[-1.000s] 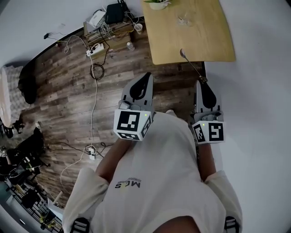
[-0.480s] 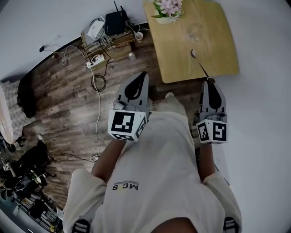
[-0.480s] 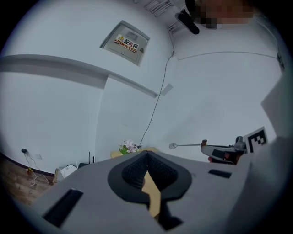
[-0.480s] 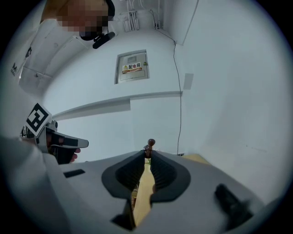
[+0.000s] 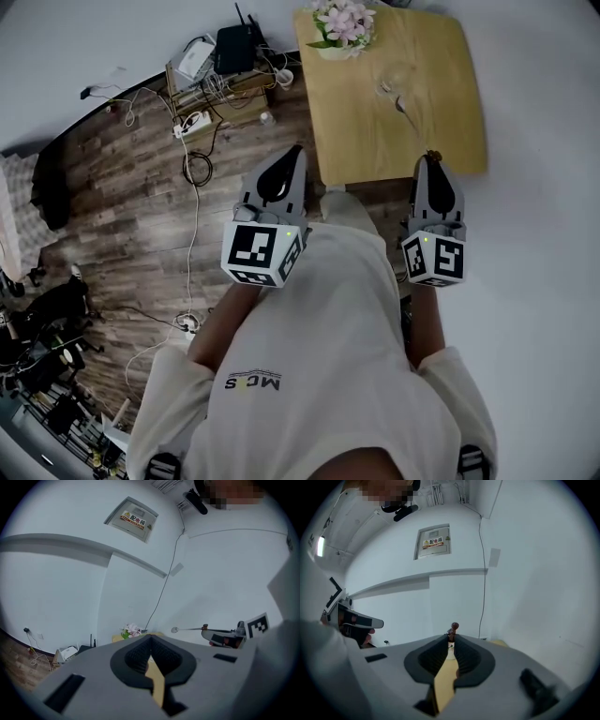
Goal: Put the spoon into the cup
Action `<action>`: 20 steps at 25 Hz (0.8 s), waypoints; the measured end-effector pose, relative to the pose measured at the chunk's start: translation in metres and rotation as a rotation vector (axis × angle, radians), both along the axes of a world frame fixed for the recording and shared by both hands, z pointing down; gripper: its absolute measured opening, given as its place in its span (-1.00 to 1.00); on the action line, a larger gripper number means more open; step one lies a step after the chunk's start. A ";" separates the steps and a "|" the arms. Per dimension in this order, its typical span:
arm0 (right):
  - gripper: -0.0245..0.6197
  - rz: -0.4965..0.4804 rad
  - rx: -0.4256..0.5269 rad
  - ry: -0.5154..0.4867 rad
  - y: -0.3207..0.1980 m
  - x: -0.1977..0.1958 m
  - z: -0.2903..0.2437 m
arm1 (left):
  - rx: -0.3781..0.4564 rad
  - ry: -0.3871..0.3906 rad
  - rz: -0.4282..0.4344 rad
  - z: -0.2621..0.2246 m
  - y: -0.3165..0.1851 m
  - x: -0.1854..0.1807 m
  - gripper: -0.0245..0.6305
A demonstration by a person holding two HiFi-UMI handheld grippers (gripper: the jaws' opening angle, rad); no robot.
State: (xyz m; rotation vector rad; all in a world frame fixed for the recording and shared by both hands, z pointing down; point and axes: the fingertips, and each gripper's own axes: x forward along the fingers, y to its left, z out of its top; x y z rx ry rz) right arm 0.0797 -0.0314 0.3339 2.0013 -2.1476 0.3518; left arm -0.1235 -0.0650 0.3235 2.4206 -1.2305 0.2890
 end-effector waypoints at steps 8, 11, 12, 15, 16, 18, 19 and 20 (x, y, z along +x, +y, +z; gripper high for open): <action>-0.75 -0.010 -0.037 -0.005 -0.033 0.038 0.034 | -0.029 -0.026 -0.025 0.019 -0.019 0.037 -0.89; -0.75 -0.023 -0.053 -0.018 -0.051 0.051 0.048 | -0.042 -0.034 -0.054 0.028 -0.031 0.049 -0.89; -0.75 -0.025 -0.056 -0.023 -0.057 0.054 0.053 | -0.042 -0.036 -0.060 0.031 -0.035 0.053 -0.89; -0.75 -0.036 -0.073 -0.034 -0.067 0.058 0.067 | -0.044 -0.048 -0.075 0.037 -0.037 0.063 -0.89; -0.75 -0.041 -0.082 -0.035 -0.069 0.058 0.072 | -0.044 -0.051 -0.081 0.038 -0.037 0.066 -0.89; -0.75 -0.053 -0.099 -0.036 -0.073 0.059 0.080 | -0.044 -0.053 -0.092 0.040 -0.036 0.070 -0.89; -0.75 -0.060 -0.106 -0.035 -0.075 0.058 0.084 | -0.046 -0.054 -0.099 0.042 -0.037 0.071 -0.89; -0.75 -0.069 -0.112 -0.033 -0.079 0.058 0.089 | -0.049 -0.056 -0.106 0.045 -0.038 0.072 -0.89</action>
